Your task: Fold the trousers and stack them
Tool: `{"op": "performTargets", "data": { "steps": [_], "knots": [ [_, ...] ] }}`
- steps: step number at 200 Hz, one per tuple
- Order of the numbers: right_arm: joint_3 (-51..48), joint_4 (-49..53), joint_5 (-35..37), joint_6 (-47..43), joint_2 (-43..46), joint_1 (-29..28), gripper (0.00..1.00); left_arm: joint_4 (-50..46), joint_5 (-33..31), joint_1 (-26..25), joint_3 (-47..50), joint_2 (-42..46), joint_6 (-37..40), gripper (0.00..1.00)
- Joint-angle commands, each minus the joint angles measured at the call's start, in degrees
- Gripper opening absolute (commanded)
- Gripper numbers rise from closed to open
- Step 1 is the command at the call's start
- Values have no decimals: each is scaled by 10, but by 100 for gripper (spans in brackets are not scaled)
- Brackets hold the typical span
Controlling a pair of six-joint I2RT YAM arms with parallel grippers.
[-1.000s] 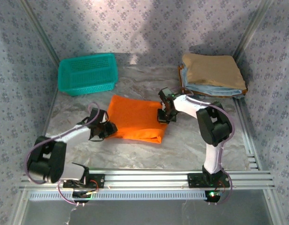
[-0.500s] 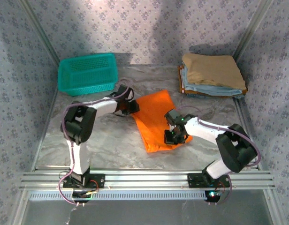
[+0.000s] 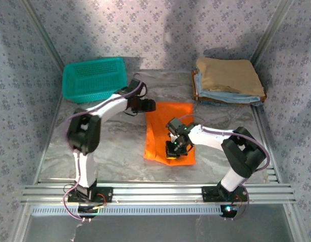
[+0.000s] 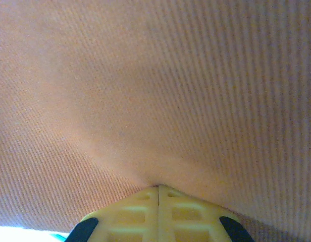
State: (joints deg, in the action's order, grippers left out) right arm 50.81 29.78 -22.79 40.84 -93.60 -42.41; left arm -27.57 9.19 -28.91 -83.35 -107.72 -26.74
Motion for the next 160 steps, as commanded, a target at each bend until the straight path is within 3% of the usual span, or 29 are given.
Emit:
{"op": "performTargets", "data": {
  "steps": [1,23,45,61,87,127,160],
  "knots": [
    [27,-14,-6,20,-5,1,0,-92,-98,-18,87,184,11,68],
    [37,5,26,16,13,15,0,-138,-203,-99,200,328,-38,59],
    [43,29,73,7,29,33,0,-119,-240,-227,299,414,-128,44],
    [45,44,113,6,39,31,0,-69,-266,-322,338,424,-182,39],
    [22,60,141,21,64,17,1,-6,-292,-425,334,362,-203,43],
    [-21,49,165,34,91,7,3,37,-330,-454,309,229,-237,41],
    [-36,31,166,41,96,-5,5,-20,-396,-454,295,183,-295,40]
  ]
}}
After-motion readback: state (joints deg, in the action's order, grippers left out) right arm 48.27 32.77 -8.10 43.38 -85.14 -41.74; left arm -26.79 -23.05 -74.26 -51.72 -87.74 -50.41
